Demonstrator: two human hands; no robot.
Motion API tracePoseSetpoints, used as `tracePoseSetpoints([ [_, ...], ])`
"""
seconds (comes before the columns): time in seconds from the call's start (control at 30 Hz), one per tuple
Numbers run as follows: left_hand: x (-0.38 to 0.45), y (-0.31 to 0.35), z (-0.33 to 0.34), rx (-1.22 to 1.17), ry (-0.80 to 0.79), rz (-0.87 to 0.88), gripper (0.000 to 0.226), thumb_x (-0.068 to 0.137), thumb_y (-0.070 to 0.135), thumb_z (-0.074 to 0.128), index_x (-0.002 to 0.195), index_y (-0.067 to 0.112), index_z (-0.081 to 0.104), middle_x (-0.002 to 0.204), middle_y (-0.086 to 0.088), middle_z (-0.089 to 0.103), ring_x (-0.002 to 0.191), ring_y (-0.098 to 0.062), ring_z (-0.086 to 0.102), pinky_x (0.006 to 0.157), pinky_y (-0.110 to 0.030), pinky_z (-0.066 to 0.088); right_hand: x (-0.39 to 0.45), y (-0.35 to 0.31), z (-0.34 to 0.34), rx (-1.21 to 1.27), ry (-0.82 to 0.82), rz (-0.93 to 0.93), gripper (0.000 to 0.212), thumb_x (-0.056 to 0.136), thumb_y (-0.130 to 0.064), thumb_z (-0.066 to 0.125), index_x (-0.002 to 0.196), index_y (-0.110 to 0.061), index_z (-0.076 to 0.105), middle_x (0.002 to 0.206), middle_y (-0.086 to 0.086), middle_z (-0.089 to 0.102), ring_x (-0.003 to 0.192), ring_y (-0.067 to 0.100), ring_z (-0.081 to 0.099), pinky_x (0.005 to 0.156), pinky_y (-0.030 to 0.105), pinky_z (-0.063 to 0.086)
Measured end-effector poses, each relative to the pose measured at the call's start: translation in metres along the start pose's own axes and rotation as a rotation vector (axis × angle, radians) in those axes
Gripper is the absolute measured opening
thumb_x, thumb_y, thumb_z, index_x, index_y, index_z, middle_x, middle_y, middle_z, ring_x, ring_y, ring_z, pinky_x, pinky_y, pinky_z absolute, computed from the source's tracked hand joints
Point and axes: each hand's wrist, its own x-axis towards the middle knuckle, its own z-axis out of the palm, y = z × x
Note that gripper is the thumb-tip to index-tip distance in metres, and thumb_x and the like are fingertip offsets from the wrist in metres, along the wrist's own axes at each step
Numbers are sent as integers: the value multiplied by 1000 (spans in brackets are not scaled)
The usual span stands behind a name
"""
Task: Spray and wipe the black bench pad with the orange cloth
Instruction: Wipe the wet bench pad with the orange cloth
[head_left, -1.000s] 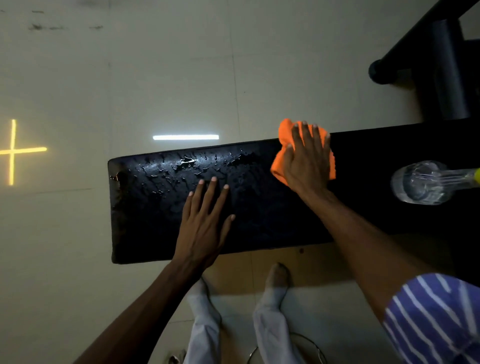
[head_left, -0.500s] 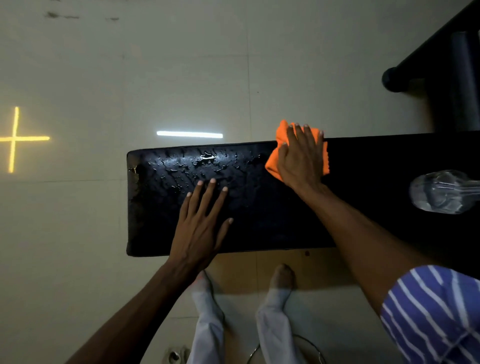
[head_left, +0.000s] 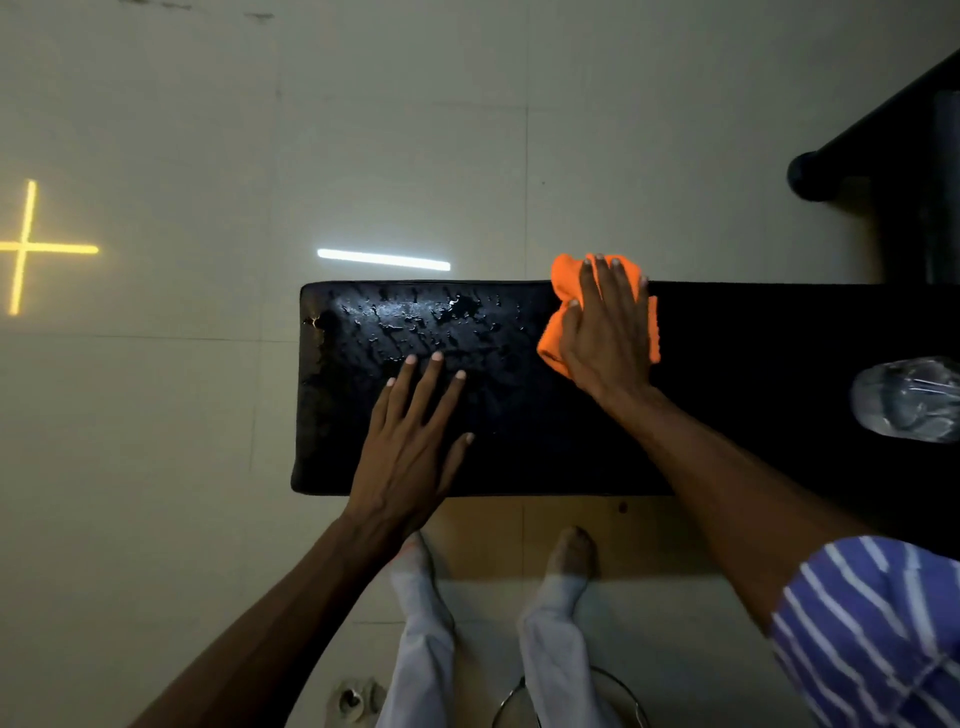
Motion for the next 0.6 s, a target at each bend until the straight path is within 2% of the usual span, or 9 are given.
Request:
tracePoseSetpoints([
  [0.07, -4, -5, -2, -1, 7, -15, 67, 105, 48, 41, 163, 19, 28, 173, -9, 16, 161, -33, 10, 128, -53, 23, 7, -28, 8, 81, -7, 13, 58, 104, -20, 43, 161, -9, 37, 170, 12, 35, 162, 27, 25, 135, 50, 2],
  [0.17, -10, -17, -4, 6, 14, -36, 67, 105, 49, 41, 163, 18, 29, 174, -9, 16, 161, -33, 11, 127, -53, 24, -5, -53, 14, 79, -30, -150, 62, 104, -21, 42, 165, -12, 30, 173, 9, 30, 163, 26, 23, 135, 50, 4],
  [0.27, -16, -25, -5, 18, 14, -37, 67, 104, 49, 41, 163, 19, 29, 174, -9, 15, 161, -33, 11, 127, -53, 24, -30, -35, 12, 23, -104, -335, 63, 109, -25, 38, 168, -14, 18, 178, 6, 14, 166, 22, 8, 135, 50, 3],
  [0.33, -18, -28, -7, 11, 19, -35, 67, 104, 49, 40, 163, 18, 30, 173, -10, 16, 161, -33, 11, 127, -54, 24, -36, -11, 4, -38, -150, -395, 65, 109, -26, 38, 168, -15, 15, 178, 5, 8, 166, 21, 3, 135, 48, 4],
  [0.43, -20, -32, -7, -7, 17, -44, 68, 104, 51, 38, 163, 19, 29, 174, -10, 15, 161, -33, 10, 128, -54, 22, -22, -10, 3, -82, -94, -252, 62, 109, -25, 38, 167, -11, 21, 177, 9, 15, 166, 24, 10, 135, 50, 8],
  [0.53, -21, -38, -3, -17, 27, -34, 67, 105, 50, 40, 163, 20, 27, 174, -9, 14, 162, -32, 8, 129, -52, 20, -2, -54, 15, -40, -8, -35, 59, 108, -23, 37, 165, -9, 28, 175, 12, 23, 165, 28, 15, 135, 51, 3],
  [0.6, -23, -43, -1, -32, 52, -27, 67, 105, 48, 43, 163, 20, 29, 174, -8, 15, 162, -31, 9, 129, -52, 20, 5, -83, 26, 22, -11, -33, 60, 107, -23, 38, 165, -11, 28, 174, 10, 25, 164, 26, 18, 135, 50, 1],
])
